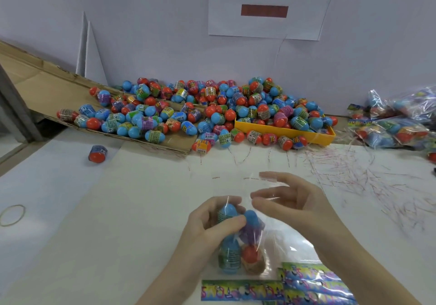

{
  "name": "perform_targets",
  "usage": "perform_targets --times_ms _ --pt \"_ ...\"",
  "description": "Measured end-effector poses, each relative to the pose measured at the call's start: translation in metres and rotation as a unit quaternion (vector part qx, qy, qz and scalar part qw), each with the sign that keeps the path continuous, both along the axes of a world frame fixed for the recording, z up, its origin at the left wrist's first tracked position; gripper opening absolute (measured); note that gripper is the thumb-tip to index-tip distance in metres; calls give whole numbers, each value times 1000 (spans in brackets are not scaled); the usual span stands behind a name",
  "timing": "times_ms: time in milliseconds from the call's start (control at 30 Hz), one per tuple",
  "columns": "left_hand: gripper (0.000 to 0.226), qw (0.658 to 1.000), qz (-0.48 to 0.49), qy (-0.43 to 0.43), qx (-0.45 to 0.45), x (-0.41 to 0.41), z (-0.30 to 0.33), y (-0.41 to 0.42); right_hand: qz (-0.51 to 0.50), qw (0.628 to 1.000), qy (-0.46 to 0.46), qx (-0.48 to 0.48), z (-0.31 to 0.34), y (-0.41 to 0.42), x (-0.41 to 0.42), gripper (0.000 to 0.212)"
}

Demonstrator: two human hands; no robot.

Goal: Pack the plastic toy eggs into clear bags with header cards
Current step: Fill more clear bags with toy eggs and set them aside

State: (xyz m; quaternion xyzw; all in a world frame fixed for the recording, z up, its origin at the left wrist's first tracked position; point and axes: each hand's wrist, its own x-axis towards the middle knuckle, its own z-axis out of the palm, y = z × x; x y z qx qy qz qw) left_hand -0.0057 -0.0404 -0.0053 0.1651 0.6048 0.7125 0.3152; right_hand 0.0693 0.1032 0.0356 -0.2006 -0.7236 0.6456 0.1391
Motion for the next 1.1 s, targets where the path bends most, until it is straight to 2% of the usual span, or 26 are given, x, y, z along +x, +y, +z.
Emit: perform_targets --times_ms 67,133,300,333,400,433,467,533,567,600,867,933,1033,1100 --pt "34 1000 -3 14 3 -1 3 0 6 1000 9 -5 3 0 -1 30" --pt "43 1000 9 25 4 -2 6 0 8 1000 19 -15 3 1 -1 23" --pt "16 995 70 77 -6 -7 7 6 7 999 31 3 5 0 -2 16" --pt "17 993 80 85 -5 -7 8 7 3 999 32 16 6 0 -3 16" --pt "20 992 93 83 8 -7 10 7 -32 993 52 103 8 -2 -4 19" --pt "19 992 95 81 16 -6 12 8 -69 973 78 204 8 -2 -5 23" --pt "19 991 98 85 23 -4 13 8 -103 933 114 325 9 -3 -5 24" --pt "19 989 102 99 39 -2 13 8 -124 821 180 527 9 -9 -8 21" --pt "18 988 104 110 43 -1 13 8 -112 781 194 583 8 -12 -10 20" --pt "18 986 104 123 44 0 12 8 -97 756 202 616 6 -14 -13 19" --pt "31 965 115 236 0 7 10 6 -61 682 210 698 10 -17 -23 12" --pt "26 959 126 254 -9 6 10 6 -30 668 197 717 14 -17 -23 10" --pt "27 936 138 323 -34 3 11 4 38 637 169 751 22 -14 -22 11" --pt "24 913 130 382 -61 0 11 3 74 600 137 785 27 -13 -22 7"
